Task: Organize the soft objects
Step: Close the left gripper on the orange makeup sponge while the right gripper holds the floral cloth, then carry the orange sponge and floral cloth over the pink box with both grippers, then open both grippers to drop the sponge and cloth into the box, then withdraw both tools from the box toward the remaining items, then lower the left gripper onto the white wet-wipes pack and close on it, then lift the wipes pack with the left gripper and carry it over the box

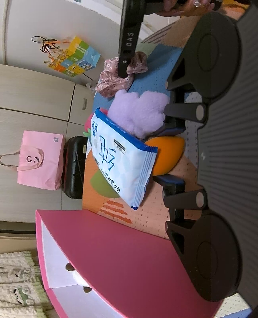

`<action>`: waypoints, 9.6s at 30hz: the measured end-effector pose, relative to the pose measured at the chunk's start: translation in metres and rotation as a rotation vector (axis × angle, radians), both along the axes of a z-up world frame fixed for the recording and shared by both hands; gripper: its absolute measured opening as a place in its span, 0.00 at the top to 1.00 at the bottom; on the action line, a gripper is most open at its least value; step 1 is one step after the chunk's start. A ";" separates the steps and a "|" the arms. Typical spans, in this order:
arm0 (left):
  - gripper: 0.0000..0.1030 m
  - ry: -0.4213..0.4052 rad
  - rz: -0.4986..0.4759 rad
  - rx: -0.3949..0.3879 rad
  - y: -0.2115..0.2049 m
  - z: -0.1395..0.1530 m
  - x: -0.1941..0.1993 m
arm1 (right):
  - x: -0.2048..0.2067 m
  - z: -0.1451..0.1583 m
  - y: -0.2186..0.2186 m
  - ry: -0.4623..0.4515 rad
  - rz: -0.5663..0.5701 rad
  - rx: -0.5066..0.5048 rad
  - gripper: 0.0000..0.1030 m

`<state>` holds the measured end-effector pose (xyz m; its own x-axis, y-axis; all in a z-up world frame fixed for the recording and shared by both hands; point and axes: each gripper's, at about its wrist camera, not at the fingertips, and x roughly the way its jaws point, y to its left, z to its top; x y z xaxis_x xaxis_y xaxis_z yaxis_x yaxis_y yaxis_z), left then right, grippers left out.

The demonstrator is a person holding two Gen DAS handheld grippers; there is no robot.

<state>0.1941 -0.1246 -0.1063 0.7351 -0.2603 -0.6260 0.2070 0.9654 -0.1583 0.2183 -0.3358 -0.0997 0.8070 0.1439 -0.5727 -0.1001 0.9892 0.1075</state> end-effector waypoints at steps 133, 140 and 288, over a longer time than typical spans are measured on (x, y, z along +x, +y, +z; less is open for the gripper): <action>0.59 0.112 -0.024 0.055 0.200 0.087 0.140 | 0.090 0.086 0.271 -0.003 0.428 -0.226 0.71; 0.51 0.062 -0.031 0.047 0.205 0.099 0.124 | 0.082 0.089 0.268 -0.037 0.418 -0.225 0.49; 0.43 0.170 -0.348 0.103 -0.006 0.048 -0.003 | -0.094 0.024 0.134 -0.135 0.339 -0.231 0.24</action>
<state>0.1910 -0.1307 -0.0580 0.4973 -0.4054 -0.7670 0.5039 0.8547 -0.1250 0.1248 -0.2014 -0.0759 0.8059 0.2941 -0.5138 -0.4216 0.8944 -0.1492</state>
